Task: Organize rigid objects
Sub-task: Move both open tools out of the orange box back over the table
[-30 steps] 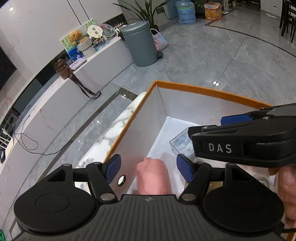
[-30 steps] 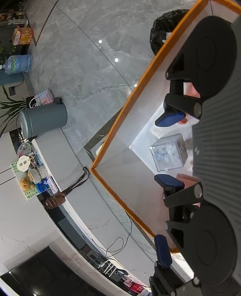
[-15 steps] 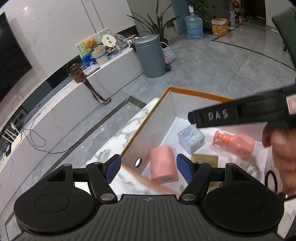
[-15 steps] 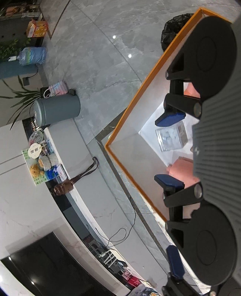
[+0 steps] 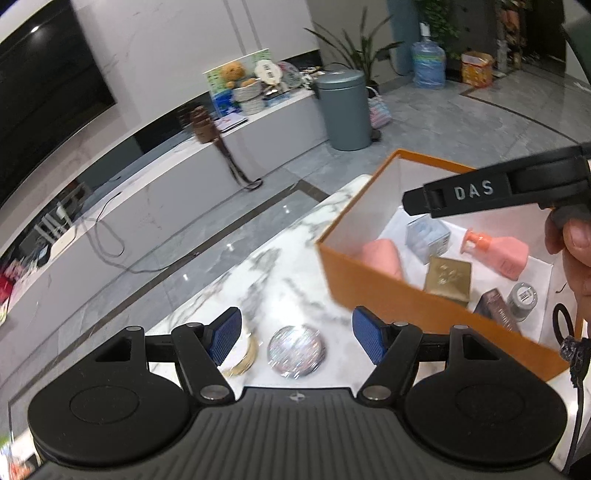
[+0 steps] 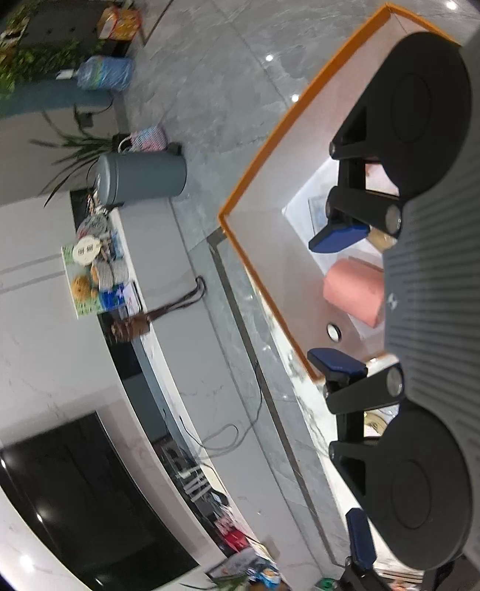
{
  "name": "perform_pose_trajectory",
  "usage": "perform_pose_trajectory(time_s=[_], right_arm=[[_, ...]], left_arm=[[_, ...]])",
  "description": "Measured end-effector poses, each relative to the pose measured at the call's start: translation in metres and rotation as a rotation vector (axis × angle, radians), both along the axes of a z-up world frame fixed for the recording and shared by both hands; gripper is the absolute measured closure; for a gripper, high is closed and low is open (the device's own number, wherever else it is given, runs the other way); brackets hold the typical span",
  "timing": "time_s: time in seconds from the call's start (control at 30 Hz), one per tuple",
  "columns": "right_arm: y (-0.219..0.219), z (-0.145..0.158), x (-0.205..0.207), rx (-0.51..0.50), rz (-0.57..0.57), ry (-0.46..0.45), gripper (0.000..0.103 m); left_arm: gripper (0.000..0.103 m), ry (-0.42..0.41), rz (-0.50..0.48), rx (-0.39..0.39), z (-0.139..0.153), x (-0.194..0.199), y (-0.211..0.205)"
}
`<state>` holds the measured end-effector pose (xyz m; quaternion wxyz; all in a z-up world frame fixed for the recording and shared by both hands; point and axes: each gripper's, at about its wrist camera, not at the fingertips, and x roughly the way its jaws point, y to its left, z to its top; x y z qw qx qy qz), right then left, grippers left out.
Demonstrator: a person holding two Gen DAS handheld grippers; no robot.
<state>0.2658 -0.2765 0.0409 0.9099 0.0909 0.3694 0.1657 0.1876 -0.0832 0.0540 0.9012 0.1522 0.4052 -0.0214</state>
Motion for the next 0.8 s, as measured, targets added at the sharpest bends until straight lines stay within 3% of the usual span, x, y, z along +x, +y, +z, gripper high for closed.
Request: perform_pose_trajectory(time_s=[0.3,0.8], right_arm=[[0.046,0.005,-0.036,-0.087,0.130,-0.087,0.045],[0.086,-0.023,-0.061,-0.197,0.274,-0.077,0.045]], left_arm=[[0.022,-0.008,0.112,-0.065,-0.014,-0.043,0.055],[0.021,0.013,0.194,-0.148,-0.056,-0.080,0.108]])
